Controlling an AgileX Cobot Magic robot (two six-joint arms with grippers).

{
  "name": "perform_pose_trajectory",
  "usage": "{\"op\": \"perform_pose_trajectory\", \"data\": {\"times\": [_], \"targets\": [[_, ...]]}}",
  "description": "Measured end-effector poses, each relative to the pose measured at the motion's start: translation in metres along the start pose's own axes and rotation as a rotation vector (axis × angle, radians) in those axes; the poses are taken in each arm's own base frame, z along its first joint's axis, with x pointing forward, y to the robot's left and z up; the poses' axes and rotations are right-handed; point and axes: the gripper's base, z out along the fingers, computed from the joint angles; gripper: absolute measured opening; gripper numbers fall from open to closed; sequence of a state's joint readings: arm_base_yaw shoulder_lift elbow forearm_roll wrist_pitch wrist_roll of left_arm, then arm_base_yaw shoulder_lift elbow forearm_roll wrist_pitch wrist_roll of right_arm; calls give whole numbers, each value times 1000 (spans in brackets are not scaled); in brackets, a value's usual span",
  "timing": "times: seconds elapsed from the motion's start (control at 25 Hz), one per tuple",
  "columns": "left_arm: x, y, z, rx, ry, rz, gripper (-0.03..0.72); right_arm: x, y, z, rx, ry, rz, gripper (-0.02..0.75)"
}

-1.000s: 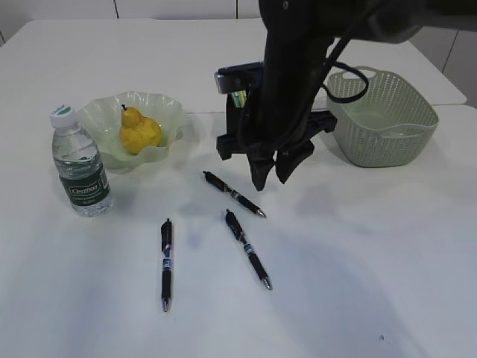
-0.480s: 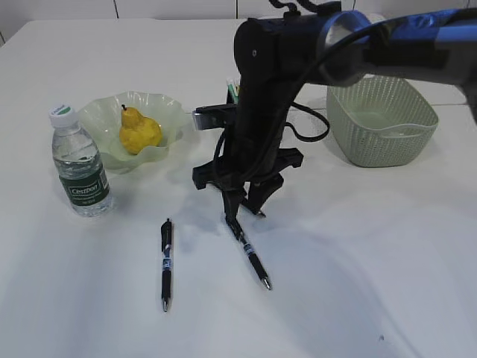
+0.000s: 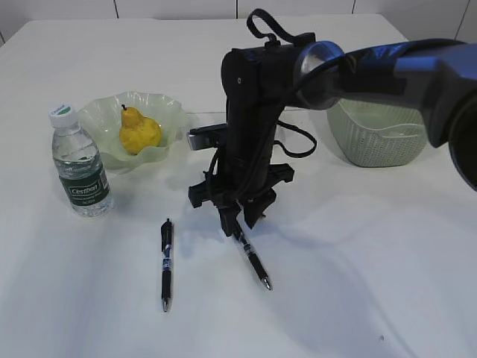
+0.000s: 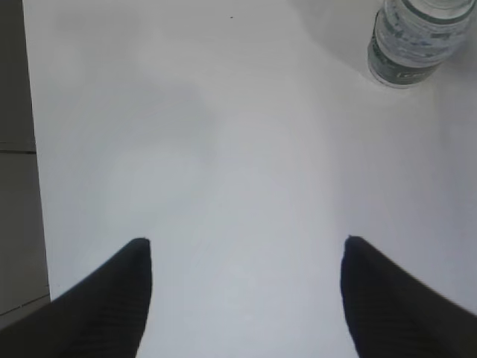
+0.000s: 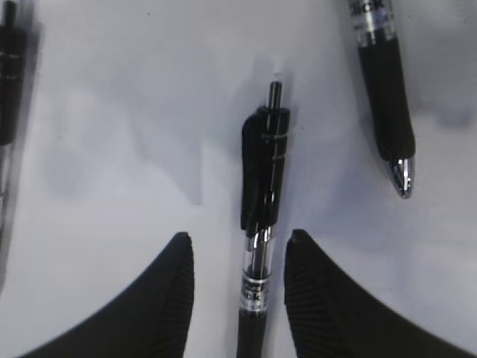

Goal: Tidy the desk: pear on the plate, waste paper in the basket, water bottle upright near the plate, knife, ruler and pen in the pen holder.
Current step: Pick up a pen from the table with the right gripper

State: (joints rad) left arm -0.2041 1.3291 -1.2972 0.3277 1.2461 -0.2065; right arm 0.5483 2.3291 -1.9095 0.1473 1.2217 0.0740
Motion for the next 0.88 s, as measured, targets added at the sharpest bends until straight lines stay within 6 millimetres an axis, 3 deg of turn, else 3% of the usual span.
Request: {"op": "perform_pose_trajectory", "data": {"times": [0.36, 0.88], "targets": [[0, 1, 0, -6, -1, 2, 556, -1, -3, 20, 10, 42, 5, 332], [0, 2, 0, -20, -5, 7, 555, -1, -5, 20, 25, 42, -2, 332]]}}
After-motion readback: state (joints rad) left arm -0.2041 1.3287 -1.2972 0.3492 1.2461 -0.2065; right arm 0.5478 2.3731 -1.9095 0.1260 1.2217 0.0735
